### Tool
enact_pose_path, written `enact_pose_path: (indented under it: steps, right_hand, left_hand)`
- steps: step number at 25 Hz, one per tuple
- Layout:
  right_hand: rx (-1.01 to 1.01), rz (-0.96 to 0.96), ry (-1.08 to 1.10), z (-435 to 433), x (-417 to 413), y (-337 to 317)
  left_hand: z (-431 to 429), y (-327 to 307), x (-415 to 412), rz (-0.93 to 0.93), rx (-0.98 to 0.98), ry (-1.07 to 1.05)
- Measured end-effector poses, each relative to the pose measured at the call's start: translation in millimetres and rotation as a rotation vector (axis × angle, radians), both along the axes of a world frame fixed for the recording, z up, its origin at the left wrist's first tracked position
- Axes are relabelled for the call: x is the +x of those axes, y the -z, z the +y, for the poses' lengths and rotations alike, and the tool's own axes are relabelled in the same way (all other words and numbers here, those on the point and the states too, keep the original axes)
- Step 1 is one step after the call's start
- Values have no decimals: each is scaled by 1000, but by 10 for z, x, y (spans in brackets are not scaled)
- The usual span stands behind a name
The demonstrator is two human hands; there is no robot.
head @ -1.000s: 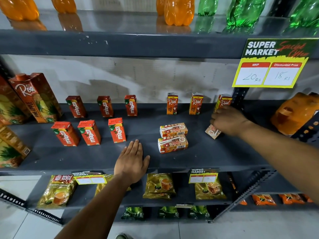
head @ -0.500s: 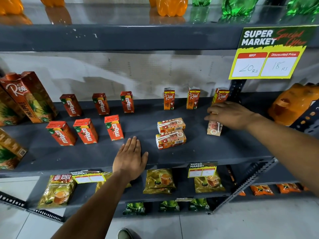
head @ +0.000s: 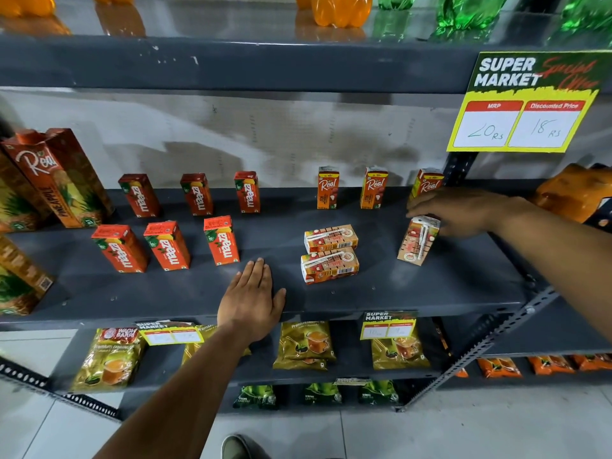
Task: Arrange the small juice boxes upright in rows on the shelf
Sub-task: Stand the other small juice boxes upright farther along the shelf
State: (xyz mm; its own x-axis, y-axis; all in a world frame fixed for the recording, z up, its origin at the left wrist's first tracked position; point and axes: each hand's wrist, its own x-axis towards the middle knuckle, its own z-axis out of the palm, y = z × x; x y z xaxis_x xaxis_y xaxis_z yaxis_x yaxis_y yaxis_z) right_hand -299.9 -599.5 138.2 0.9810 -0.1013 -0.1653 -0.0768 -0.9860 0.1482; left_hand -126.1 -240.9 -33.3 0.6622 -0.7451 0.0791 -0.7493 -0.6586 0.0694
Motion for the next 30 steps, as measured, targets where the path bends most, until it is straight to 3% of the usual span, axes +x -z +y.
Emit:
enact_pose_path:
  steps: [2,8,14,17,19,21,24,30]
  right_hand:
    - [-32,20,37,21,10,-36]
    - [-30,48,456,93,142,92]
    - [1,82,562,187,152,84]
    - [-65,-235,390,409,139,-15]
    - [62,-335,163,672,192,17]
    - [195,-177,45,995,277,188]
    - [172,15,33,1288,451,563]
    - [137,-41,72,1402,678,829]
  left_hand:
    - [0,6,1,0,4,-2]
    - [0,-6,-12,-1,4,-8]
    - [-1,-18,-14,5,7,-6]
    - [-5,-19,-14,5,0,-3]
    - [3,-20,-14,4,-9,2]
    - [10,-26,-18,5,-10,3]
    - [9,-37,-33,7,-11,-1]
    - [21,-47,-29,7,3,0]
